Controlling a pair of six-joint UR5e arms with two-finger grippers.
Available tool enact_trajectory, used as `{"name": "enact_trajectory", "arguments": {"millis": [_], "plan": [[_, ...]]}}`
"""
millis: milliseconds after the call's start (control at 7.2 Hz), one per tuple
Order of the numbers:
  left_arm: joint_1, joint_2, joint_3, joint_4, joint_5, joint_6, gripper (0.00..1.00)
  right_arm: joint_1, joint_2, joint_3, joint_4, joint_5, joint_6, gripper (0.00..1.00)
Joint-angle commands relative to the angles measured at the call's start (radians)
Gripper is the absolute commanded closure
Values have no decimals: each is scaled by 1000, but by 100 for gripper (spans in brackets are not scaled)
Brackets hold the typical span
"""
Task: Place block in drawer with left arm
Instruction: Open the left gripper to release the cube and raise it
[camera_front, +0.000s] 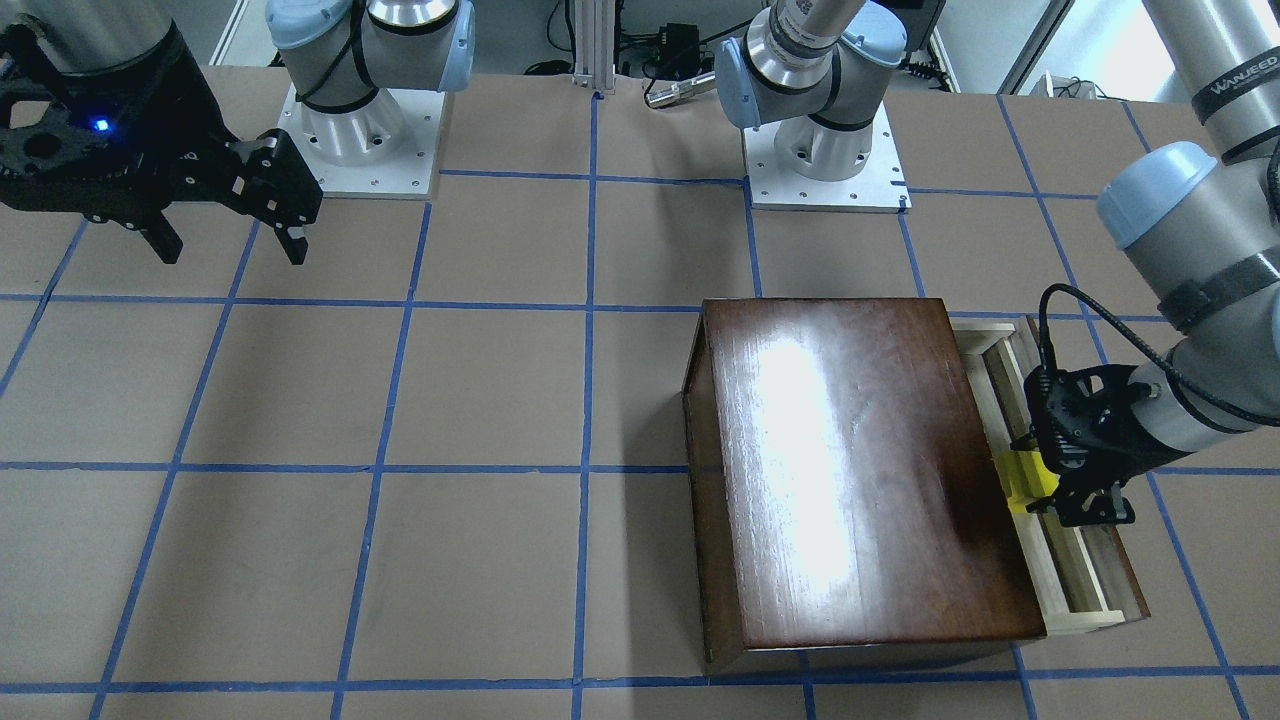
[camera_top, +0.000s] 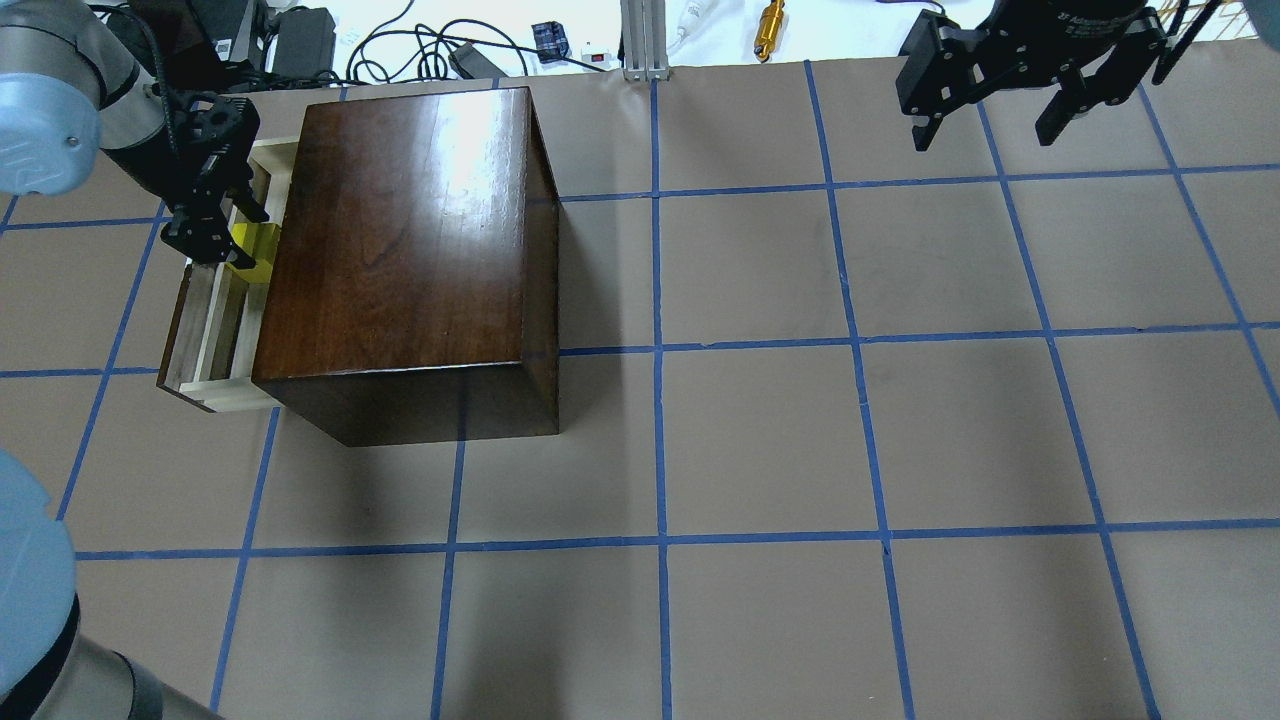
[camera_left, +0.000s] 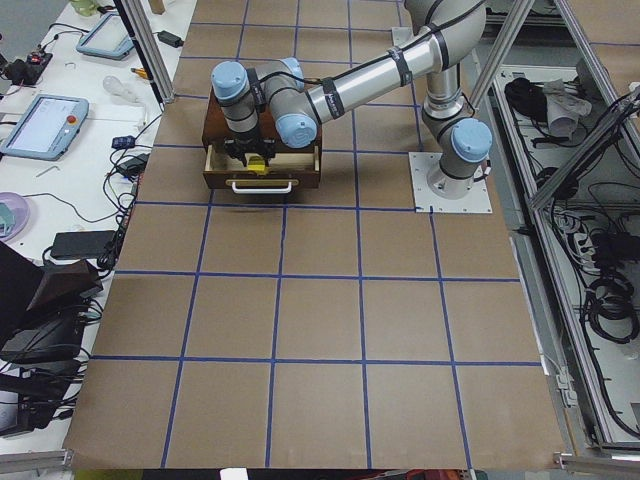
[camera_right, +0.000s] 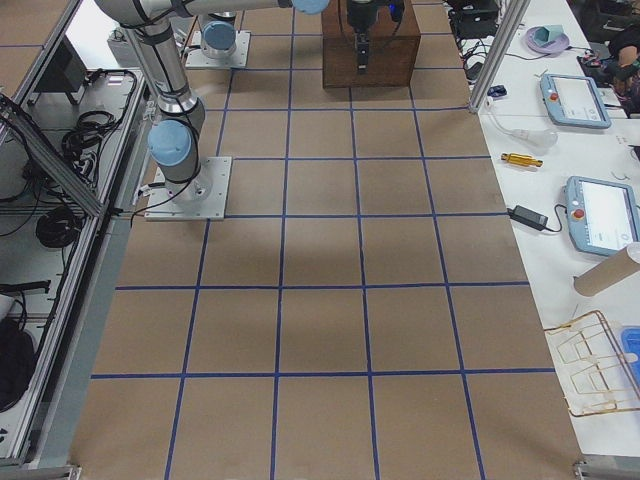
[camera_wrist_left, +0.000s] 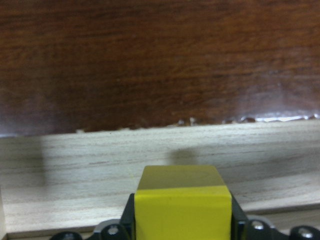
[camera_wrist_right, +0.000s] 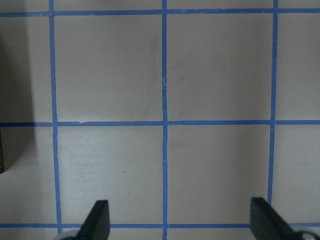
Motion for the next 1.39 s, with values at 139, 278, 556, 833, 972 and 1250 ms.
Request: {"name": "enact_trajectory", "arguments": {"millis": [139,278,556,833,972,1250], "plan": [[2,38,23,-51,-1,-17,5,0,-1,0,0,0,0,0],[-1,68,65,-149,-5,-46,5,-1,-1,0,0,0,0,0],[-30,105,164,-319,-74,-185,5,0,-1,0,0,0,0,0],[-130,164,175,-340,-70,-442,5,0,-1,0,0,0,0,0],[-185,190,169,-342,-68,-591,5,-1,-1,0,0,0,0,0],[-285,242,147,-348,-68,-907,5,0,1,0,0,0,0,0]]}}
